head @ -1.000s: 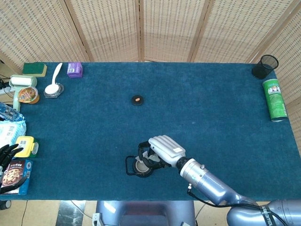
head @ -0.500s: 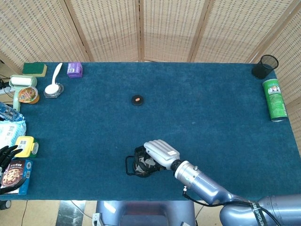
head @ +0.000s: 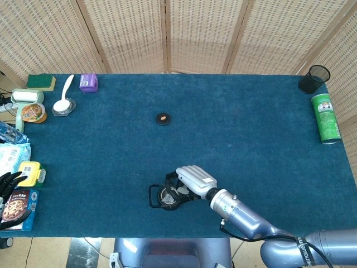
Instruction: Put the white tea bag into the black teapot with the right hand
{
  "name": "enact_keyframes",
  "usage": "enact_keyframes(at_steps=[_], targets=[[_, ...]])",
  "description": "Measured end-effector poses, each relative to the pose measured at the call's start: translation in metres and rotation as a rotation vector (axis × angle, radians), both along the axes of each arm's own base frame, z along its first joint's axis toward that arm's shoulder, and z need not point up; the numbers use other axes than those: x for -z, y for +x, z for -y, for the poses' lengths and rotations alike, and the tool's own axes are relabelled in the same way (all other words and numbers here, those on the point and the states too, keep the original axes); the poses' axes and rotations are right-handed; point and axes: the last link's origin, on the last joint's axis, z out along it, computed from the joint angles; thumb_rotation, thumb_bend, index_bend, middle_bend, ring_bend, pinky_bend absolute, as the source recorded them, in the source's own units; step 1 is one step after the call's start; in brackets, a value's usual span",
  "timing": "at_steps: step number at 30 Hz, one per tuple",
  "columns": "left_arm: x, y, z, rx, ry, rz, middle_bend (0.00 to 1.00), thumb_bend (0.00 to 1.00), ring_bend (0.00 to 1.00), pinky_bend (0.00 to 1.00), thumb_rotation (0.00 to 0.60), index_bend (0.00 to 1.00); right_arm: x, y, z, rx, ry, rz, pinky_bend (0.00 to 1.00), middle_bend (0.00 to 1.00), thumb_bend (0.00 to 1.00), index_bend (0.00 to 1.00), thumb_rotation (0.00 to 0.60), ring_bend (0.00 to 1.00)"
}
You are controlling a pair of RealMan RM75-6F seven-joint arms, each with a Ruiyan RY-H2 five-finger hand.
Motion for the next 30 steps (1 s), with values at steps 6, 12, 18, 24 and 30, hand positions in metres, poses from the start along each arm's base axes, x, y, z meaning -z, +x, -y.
enact_keyframes(at_steps=[6, 12, 18, 24, 30], targets=[[0.000, 0.005, -0.001, 0.005, -0.001, -0.009, 0.10, 0.26, 0.00, 0.09, 0.600, 0.14, -0.006, -0.018, 0.004, 0.031, -0.015, -0.030, 1.00, 1.00, 0.56, 0.61, 0.600, 1.00], [0.003, 0.014, -0.004, 0.020, -0.009, -0.018, 0.10, 0.26, 0.00, 0.09, 0.600, 0.14, -0.008, -0.041, 0.010, 0.074, -0.017, -0.057, 1.00, 1.00, 0.56, 0.61, 0.600, 1.00], [0.005, 0.020, -0.005, 0.022, -0.015, -0.028, 0.10, 0.26, 0.00, 0.09, 0.600, 0.14, -0.003, -0.058, 0.020, 0.100, -0.011, -0.085, 1.00, 1.00, 0.55, 0.60, 0.600, 1.00], [0.006, 0.022, -0.006, 0.014, -0.019, -0.037, 0.10, 0.26, 0.00, 0.09, 0.600, 0.14, 0.004, -0.069, 0.029, 0.120, 0.001, -0.100, 1.00, 1.00, 0.55, 0.60, 0.600, 1.00], [0.008, 0.023, -0.008, 0.013, -0.025, -0.042, 0.10, 0.26, 0.00, 0.09, 0.600, 0.14, 0.009, -0.079, 0.037, 0.139, 0.010, -0.124, 1.00, 1.00, 0.55, 0.56, 0.600, 1.00]])
